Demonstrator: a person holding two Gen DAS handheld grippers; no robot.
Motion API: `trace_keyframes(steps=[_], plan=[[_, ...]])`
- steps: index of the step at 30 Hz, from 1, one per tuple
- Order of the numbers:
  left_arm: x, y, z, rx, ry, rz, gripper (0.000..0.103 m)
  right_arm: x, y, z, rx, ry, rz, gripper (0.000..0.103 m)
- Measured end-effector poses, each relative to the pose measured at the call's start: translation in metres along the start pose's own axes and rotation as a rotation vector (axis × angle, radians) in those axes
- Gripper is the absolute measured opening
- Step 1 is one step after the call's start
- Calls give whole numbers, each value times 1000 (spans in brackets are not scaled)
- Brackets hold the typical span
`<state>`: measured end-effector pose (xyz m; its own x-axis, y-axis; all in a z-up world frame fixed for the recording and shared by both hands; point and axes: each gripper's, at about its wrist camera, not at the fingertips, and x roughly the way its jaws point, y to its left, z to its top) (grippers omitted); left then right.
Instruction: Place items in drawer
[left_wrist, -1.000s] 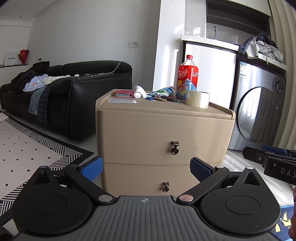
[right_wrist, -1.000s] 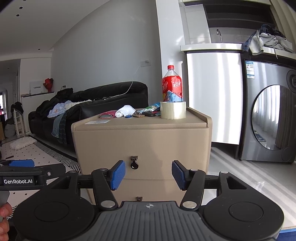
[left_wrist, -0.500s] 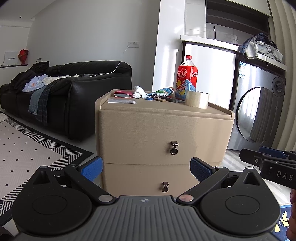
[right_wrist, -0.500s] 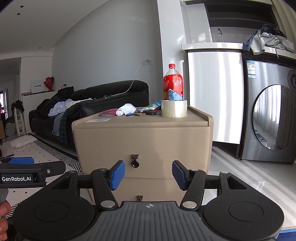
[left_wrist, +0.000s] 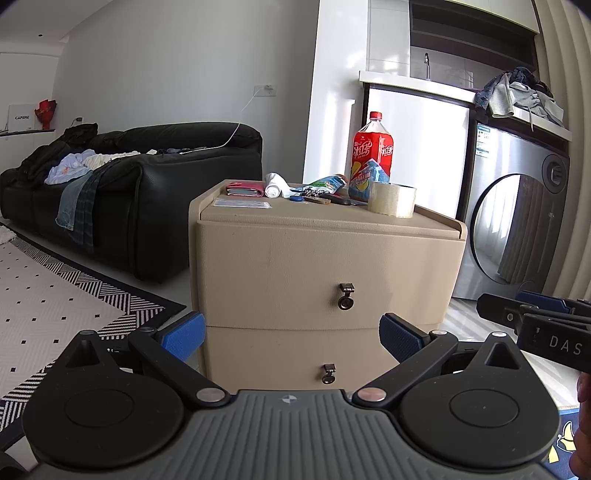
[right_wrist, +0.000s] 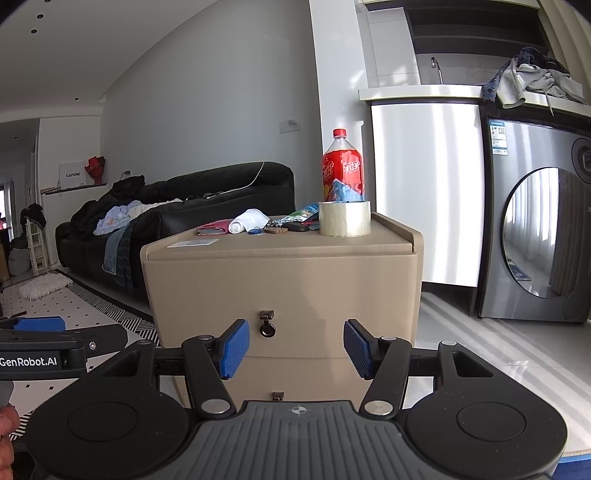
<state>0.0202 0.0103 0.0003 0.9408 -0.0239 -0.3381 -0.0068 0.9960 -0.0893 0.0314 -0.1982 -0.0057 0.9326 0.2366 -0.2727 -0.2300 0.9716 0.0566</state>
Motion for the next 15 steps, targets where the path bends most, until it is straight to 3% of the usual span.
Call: trace_keyframes(steps=[15], plan=[[-5,1,0,2,-5,3,103,0,2,-1,0,0,-1,60]])
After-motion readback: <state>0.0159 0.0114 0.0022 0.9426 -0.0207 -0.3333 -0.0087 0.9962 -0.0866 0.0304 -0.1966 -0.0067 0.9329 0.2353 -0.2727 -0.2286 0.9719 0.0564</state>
